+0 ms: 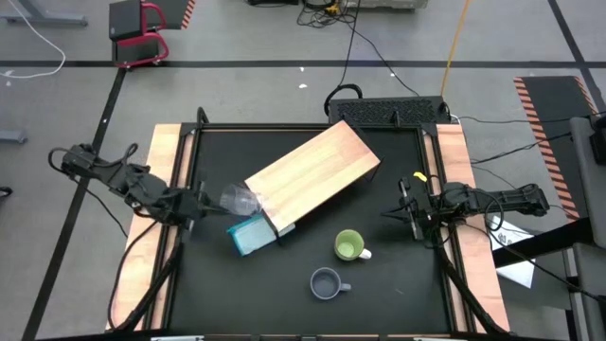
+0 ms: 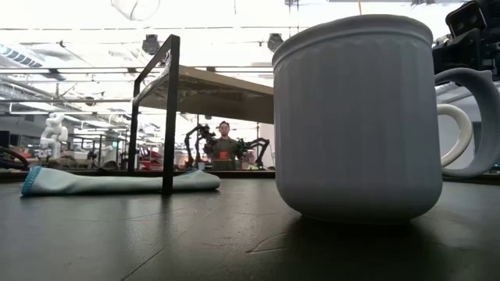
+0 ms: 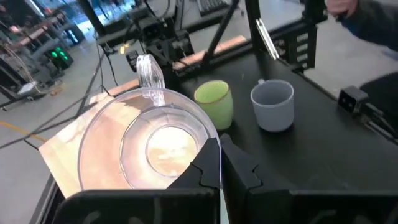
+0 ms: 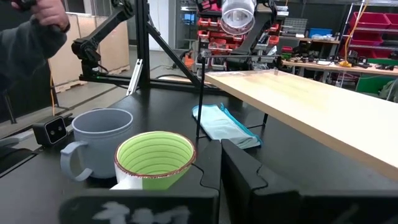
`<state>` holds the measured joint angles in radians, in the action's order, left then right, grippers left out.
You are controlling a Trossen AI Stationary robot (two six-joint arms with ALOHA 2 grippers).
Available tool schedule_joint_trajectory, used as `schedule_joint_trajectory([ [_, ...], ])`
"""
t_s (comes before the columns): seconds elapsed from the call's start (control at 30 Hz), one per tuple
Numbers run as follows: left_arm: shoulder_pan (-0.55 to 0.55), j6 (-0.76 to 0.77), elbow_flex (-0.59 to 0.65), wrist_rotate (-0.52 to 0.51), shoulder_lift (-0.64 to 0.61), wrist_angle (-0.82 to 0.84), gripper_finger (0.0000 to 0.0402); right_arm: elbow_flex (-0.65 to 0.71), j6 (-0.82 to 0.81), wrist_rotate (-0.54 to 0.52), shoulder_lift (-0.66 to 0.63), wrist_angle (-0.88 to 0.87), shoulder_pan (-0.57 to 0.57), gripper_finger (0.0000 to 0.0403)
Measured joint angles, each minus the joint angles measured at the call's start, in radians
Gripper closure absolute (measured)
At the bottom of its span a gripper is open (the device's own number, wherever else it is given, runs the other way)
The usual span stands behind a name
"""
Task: Stack small to large cups/mugs on shelf
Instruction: Put the transparent mug on the shelf
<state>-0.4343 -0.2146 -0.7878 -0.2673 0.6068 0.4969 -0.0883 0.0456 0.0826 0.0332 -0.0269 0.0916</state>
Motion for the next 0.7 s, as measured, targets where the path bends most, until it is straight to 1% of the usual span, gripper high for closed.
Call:
schedule_joint_trajectory([
  [0.1, 0.000, -0.001, 0.034, -0.025, -0.025, -0.049, 0.0401, 0.000, 0.000, 0.000, 0.000, 0.000, 0.000, 0.0403],
  [0.23, 0.000, -0.004, 0.058, -0.050, -0.023, -0.147, 0.0401, 0.000, 0.000, 0.000, 0.000, 0.000, 0.000, 0.0403],
  [0.3, 0.001, -0.004, 0.064, -0.062, -0.006, -0.194, 0.0401, 0.000, 0.000, 0.000, 0.000, 0.000, 0.000, 0.0403],
  [0.5, 0.011, 0.052, 0.064, -0.187, 0.074, -0.340, 0.0401, 0.000, 0.000, 0.000, 0.000, 0.000, 0.000, 0.0403],
  [0.63, 0.036, 0.089, 0.064, -0.201, 0.132, -0.429, 0.0401, 0.000, 0.000, 0.000, 0.000, 0.000, 0.000, 0.0403],
  [0.7, 0.049, 0.096, 0.058, -0.200, 0.149, -0.425, 0.0401, 0.000, 0.000, 0.000, 0.000, 0.000, 0.000, 0.0403],
])
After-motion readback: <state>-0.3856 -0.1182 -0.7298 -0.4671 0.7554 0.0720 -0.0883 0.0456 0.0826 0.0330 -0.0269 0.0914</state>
